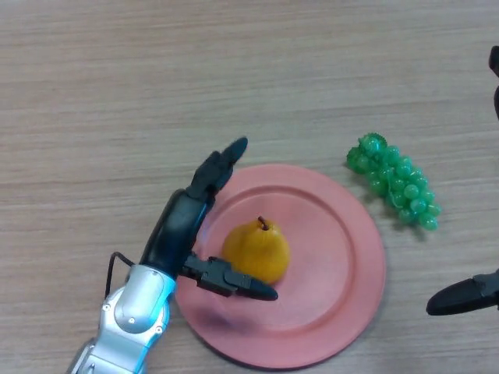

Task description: Pick up the yellow pear and place it on the plate

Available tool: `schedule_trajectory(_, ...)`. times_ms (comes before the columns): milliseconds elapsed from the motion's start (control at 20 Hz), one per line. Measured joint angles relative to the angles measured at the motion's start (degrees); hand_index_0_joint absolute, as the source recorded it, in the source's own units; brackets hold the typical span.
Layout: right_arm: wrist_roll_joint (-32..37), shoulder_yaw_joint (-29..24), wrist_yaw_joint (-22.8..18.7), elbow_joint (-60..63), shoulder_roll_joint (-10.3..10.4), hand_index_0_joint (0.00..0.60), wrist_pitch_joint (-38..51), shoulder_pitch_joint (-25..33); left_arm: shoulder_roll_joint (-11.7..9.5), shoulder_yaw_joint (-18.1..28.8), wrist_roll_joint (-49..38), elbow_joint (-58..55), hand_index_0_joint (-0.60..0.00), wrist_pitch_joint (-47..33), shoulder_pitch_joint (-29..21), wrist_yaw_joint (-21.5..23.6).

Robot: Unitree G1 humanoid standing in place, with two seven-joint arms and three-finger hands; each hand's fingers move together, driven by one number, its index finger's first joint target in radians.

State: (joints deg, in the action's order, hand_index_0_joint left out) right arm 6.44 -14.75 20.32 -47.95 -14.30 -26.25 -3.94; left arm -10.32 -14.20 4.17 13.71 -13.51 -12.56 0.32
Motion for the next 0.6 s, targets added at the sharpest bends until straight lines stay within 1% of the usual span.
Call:
schedule_trajectory(50,0.0,0.0,0.0,-0.1,0.0,0.000,0.0,0.0,0.0,0.7,0.0,-2.9,0.000,1.2,1.0,-0.7)
schedule_trajectory(150,0.5,0.1,0.0,-0.1,0.0,0.000,-0.1,0.0,0.0,3.6,0.0,-10.2,0.000,4.5,3.4,-3.3)
schedule_trajectory(200,1.1,0.1,0.0,-0.2,0.0,0.000,-0.3,0.1,0.0,5.4,0.0,-15.3,0.000,7.4,4.9,-5.3)
schedule_trajectory(300,1.0,0.3,0.0,-0.2,0.0,0.000,-0.5,0.3,0.0,7.7,-0.1,-23.3,0.000,10.6,7.1,-7.8)
schedule_trajectory(350,1.0,0.5,0.0,-0.2,0.0,0.000,-0.5,0.6,-0.1,8.7,-0.4,-27.4,0.000,13.8,7.9,-9.2)
schedule_trajectory(450,0.9,2.4,-0.2,-0.2,0.0,0.000,-0.5,1.5,-0.9,10.5,-1.5,-31.8,0.000,16.7,8.0,-10.8)
schedule_trajectory(500,0.9,3.3,-0.1,-0.2,-0.1,0.000,-1.0,2.0,-1.2,12.6,-6.4,-36.2,0.000,22.6,7.9,-11.3)
schedule_trajectory(600,0.9,3.5,-0.1,0.1,-0.4,0.000,-1.7,2.4,-2.5,16.4,-12.8,-42.5,0.000,28.4,7.7,-11.3)
